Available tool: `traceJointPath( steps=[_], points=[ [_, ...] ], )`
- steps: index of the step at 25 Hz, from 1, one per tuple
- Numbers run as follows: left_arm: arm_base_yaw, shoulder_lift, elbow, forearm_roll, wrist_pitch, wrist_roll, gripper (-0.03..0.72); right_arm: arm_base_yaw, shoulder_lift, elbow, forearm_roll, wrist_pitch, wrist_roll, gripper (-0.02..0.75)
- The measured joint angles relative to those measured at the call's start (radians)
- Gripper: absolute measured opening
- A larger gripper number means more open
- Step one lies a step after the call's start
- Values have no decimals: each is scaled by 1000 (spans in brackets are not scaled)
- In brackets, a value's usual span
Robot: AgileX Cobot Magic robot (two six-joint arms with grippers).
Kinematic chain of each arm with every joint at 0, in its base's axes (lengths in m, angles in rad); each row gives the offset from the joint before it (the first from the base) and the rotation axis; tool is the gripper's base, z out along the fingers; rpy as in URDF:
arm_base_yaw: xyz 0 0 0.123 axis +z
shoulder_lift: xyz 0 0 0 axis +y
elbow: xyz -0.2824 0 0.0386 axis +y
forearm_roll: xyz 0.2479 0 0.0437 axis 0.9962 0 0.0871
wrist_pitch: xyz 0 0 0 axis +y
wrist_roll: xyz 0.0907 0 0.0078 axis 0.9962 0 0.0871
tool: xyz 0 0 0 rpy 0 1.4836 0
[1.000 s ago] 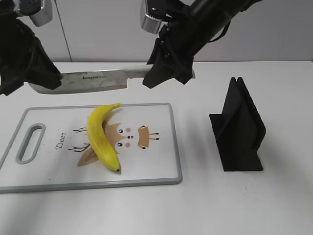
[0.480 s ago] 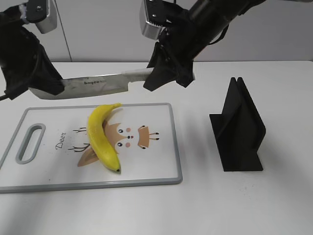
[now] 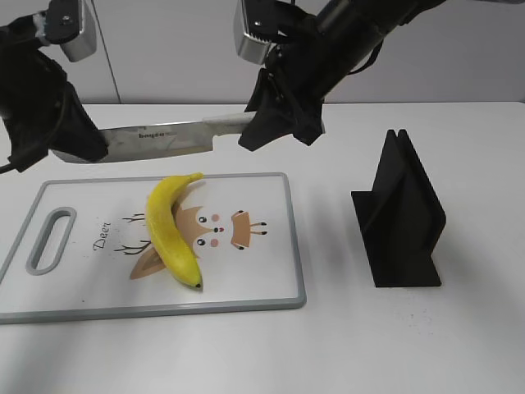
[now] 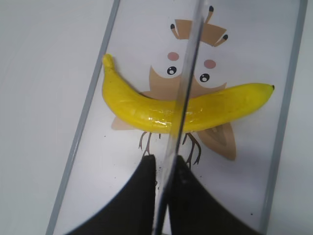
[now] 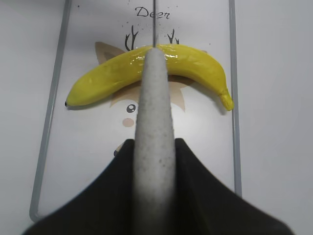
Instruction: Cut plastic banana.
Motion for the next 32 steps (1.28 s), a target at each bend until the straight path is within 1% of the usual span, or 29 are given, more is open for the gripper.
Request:
traceJointPath(
  steps=[3, 5, 9, 18, 26, 32],
  points=[
    [0, 0, 0, 1, -13, 5, 14, 0, 2, -2, 2, -7, -2, 181],
    [-1, 1, 0, 6, -12, 10, 3, 0, 7, -4, 2, -9, -3, 181],
    [-1, 24, 27, 3, -29, 10, 0, 0, 27, -5, -3, -8, -4, 181],
    [-4, 83, 107, -6, -138, 11, 0, 7, 110, -5, -41, -36, 30, 181],
    [-6, 213, 110, -45, -164, 26, 0, 7, 192, -6, -65, -37, 59, 181],
    [-3, 264, 91, -59, -141, 30, 2, 7, 222, -17, -91, -34, 85, 182]
  ],
)
